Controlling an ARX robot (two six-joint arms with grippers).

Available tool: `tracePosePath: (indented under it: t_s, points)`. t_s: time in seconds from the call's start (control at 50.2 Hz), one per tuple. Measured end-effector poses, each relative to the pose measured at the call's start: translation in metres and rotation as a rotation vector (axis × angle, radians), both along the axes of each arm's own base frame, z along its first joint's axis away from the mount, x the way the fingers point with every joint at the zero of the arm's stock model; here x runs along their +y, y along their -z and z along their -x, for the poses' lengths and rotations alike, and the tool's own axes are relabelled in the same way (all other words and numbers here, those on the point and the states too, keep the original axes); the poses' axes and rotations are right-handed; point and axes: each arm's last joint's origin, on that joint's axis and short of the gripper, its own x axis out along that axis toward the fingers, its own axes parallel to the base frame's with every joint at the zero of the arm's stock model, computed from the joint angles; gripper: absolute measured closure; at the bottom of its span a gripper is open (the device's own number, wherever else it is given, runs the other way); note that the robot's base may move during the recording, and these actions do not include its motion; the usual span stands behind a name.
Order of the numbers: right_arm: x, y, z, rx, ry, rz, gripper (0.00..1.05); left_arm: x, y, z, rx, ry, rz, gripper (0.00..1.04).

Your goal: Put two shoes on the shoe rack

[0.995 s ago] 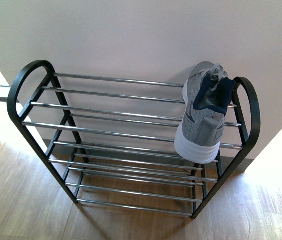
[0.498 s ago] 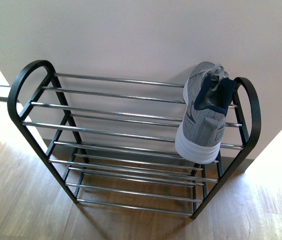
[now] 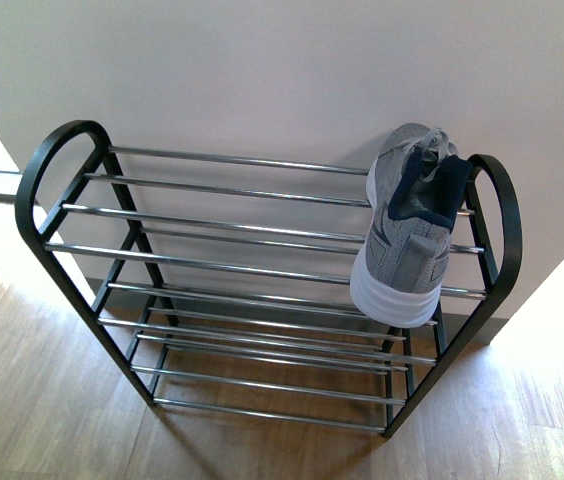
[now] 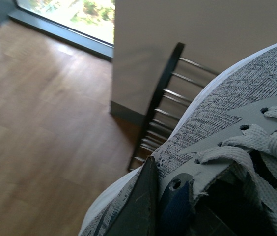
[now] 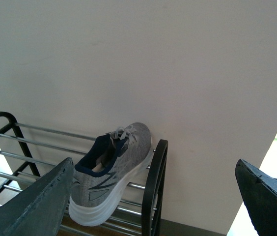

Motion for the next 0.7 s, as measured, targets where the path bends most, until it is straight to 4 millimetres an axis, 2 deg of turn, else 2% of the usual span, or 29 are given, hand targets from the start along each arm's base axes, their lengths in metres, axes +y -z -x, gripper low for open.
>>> tracePosePath:
  t_s: [0.08,0.179,0.239,0.358,0.498,0.697]
  points:
    - [0.0,0.0,0.0,0.0,0.0,0.0,0.09,-0.008,-0.009,-0.024,-0.014,-0.001,0.119,1.03]
    - [0.0,0.0,0.0,0.0,0.0,0.0,0.09,-0.021,-0.015,-0.057,-0.022,0.012,0.18,1.03]
    - [0.0,0.0,0.0,0.0,0.0,0.0,0.09,-0.032,-0.008,-0.079,0.019,0.027,0.236,1.03]
    - [0.0,0.0,0.0,0.0,0.0,-0.001,0.09,-0.047,0.007,-0.106,0.088,0.037,0.307,1.03]
    - [0.0,0.0,0.0,0.0,0.0,-0.001,0.09,-0.075,0.023,-0.141,0.172,0.075,0.388,1.03]
    - [0.0,0.0,0.0,0.0,0.0,-0.001,0.09,-0.111,0.034,-0.17,0.253,0.173,0.412,1.03]
